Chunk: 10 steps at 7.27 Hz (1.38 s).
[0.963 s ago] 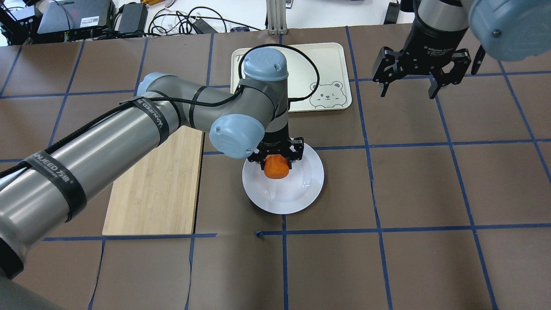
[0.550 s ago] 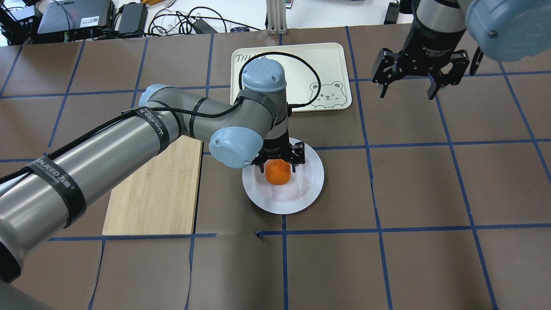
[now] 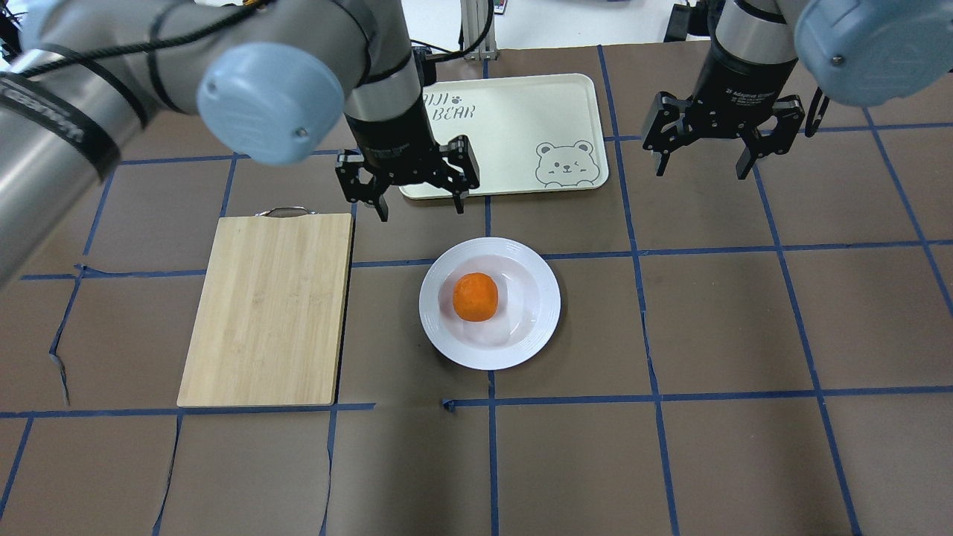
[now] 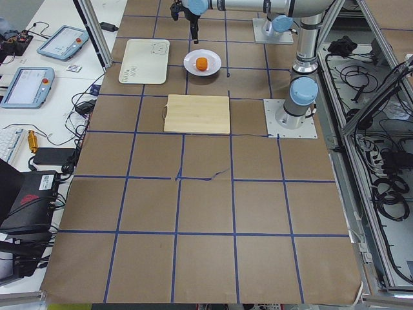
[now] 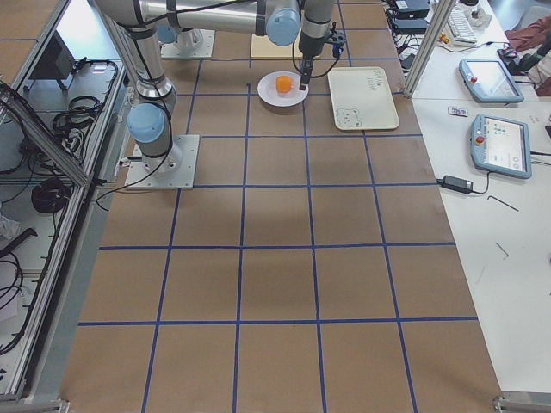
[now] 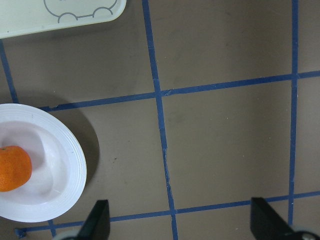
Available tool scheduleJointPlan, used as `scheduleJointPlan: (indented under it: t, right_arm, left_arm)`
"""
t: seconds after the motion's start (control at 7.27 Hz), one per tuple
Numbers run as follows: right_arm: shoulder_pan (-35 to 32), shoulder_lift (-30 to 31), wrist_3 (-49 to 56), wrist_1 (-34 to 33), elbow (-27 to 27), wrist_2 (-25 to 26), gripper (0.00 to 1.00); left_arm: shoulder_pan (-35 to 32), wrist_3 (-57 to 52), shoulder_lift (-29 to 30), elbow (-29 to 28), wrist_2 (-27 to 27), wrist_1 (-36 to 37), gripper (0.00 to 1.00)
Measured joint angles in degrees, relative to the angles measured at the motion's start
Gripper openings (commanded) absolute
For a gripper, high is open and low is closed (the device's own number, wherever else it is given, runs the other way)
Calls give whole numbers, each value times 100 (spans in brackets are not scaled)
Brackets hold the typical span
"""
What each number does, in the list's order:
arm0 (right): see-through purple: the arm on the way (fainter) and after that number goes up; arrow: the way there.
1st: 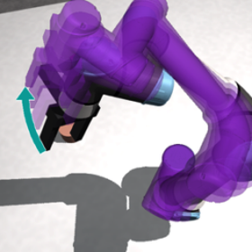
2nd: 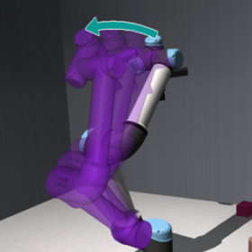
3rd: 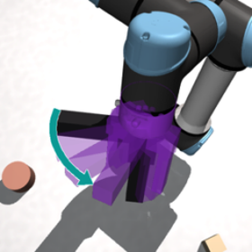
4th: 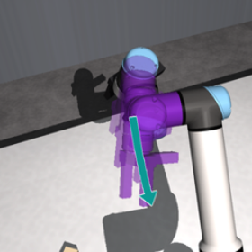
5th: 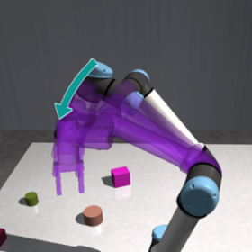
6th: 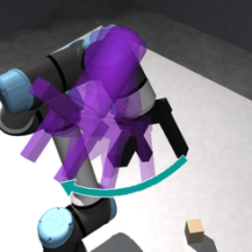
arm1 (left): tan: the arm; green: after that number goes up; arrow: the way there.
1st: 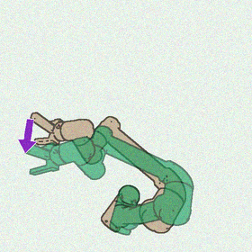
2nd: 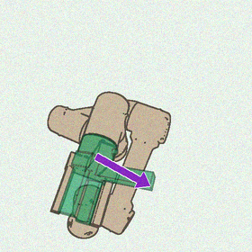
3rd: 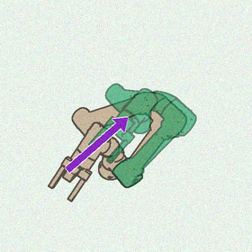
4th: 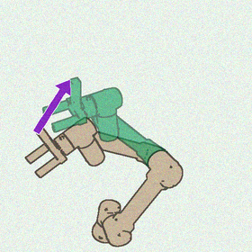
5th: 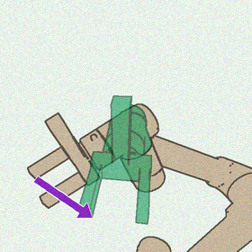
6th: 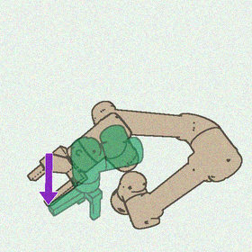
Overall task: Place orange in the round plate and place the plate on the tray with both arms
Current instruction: 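Open the left gripper and lift it away from the plate, then reach the right gripper to the plate rim while the left gripper withdraws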
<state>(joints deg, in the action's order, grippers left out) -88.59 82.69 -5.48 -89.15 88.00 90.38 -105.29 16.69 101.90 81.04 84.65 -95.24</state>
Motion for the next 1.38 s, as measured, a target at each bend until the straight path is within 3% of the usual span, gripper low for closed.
scheduleJointPlan:
  t: [0.28,0.55,0.96,1.38]
  right_arm:
    - [-6,-94,2,-320,246,-198,100]
    - [-11,-336,5,-1053,618,-730,100]
    - [-10,-687,11,-2489,1467,-1739,100]
    - [-22,-1048,10,-4027,2268,-2652,100]
  left_arm:
    - [-18,-268,-423,-203,15,-444,100]
    - [257,-966,-789,83,104,-416,100]
    - [1278,-1320,-1029,216,123,-39,100]
    - [1428,-1518,-1078,286,373,282,100]
